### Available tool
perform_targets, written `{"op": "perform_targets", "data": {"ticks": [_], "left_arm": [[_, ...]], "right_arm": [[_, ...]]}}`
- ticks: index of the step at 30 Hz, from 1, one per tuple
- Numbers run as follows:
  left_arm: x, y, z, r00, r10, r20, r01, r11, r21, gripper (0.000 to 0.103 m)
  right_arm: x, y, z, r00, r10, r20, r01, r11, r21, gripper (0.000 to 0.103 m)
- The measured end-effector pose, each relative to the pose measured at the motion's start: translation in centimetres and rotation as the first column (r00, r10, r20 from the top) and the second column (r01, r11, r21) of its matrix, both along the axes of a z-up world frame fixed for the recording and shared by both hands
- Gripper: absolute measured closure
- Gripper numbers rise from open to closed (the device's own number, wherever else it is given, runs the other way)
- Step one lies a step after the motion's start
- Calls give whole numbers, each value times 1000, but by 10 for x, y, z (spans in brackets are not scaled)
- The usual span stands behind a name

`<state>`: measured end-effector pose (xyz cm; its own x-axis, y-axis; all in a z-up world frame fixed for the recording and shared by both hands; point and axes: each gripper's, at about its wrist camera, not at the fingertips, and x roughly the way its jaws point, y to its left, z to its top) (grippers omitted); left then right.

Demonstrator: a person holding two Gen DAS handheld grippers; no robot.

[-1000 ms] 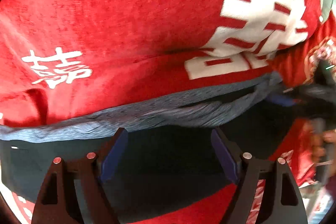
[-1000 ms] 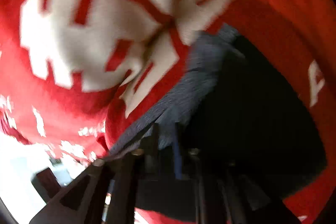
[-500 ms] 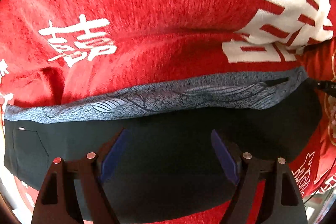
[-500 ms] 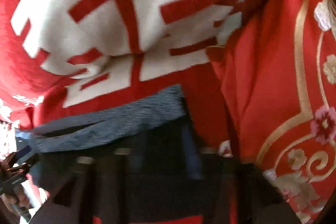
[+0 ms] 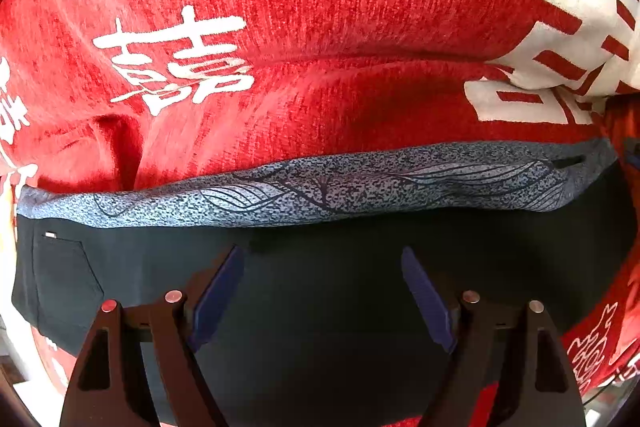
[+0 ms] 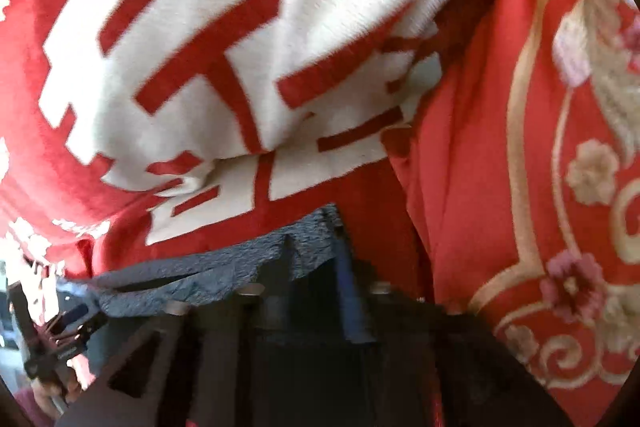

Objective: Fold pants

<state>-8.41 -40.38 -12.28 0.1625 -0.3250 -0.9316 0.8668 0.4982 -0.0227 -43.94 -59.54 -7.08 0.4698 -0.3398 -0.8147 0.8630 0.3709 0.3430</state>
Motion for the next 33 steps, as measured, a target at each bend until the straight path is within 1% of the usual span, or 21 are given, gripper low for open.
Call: {"op": "perform_targets", "data": {"ticks": [3,5,6,7,8,10,12,14,16,17,18,19,22,24,26,28,29,30,31,32,33], "left_arm": [[-4,-4,2,1000,-6,-4,6,1000,-10,21],[-7,-8,1,1000,-14,-6,14,1000,-11,21],[-9,-10,-1,1000,-18,-7,18,1000,-7,21],[-11,-12,-2,1000,-19,-7,19,1000,-2,21],[-12,-12,-3,1000,-17,-6,17,1000,3,21],[-12,-11,-1,1000,-8,-3,7,1000,-10,21],[-12,-11,2,1000,-5,17,6,1000,-26,21],[-11,-14,-4,1000,-1,20,1,1000,-1,21],[-7,-18,-15,1000,7,15,-8,1000,29,21],[-5,-20,-21,1000,8,22,-9,999,31,15],[-4,-19,-24,999,19,46,-21,999,34,2],[-3,-18,-25,997,33,72,-36,999,35,0],[3,-15,-28,999,42,22,-42,999,21,0],[7,-13,-26,999,48,-7,-48,998,39,0],[7,-12,-20,999,48,16,-49,997,53,0],[8,-11,-5,998,36,59,-36,999,8,0],[10,-11,3,995,42,88,-40,999,-18,0],[12,-13,7,994,50,98,-47,998,-31,0],[16,-16,9,994,59,97,-55,998,-38,0],[19,-20,8,994,69,87,-66,997,-39,0],[24,-26,5,994,85,75,-83,996,-27,0]], "right_arm": [[0,0,3,999,26,27,-26,1000,3,53],[7,-3,-1,998,58,-11,-58,998,27,53],[15,-5,-8,995,76,-57,-74,996,45,55],[20,-6,-15,992,90,-85,-85,994,67,60],[22,-8,-22,989,96,-114,-86,992,90,82],[23,-8,-22,990,83,-116,-74,994,86,97],[18,-5,-6,996,71,-45,-69,997,47,97],[16,-6,2,994,63,-92,-64,998,-8,97],[9,-16,-8,993,29,-117,-26,999,31,97],[3,-21,-17,993,4,-117,3,998,66,96],[0,-23,-24,993,-2,-118,12,996,83,94],[0,-21,-25,992,0,-128,8,998,67,94],[5,-11,-18,980,4,-197,-2,1000,8,87],[-3,-6,-13,983,-18,-182,22,1000,18,86],[-10,5,0,989,-50,-136,52,999,8,86],[-5,20,10,995,-48,-86,48,999,-5,86],[-3,29,17,998,-34,-62,33,999,-15,83],[1,39,22,999,-11,-42,10,1000,-23,75],[5,46,26,999,7,-35,-8,999,-31,70],[12,53,29,999,28,-34,-30,999,-40,60],[20,60,30,998,57,-36,-59,997,-45,56]]}}
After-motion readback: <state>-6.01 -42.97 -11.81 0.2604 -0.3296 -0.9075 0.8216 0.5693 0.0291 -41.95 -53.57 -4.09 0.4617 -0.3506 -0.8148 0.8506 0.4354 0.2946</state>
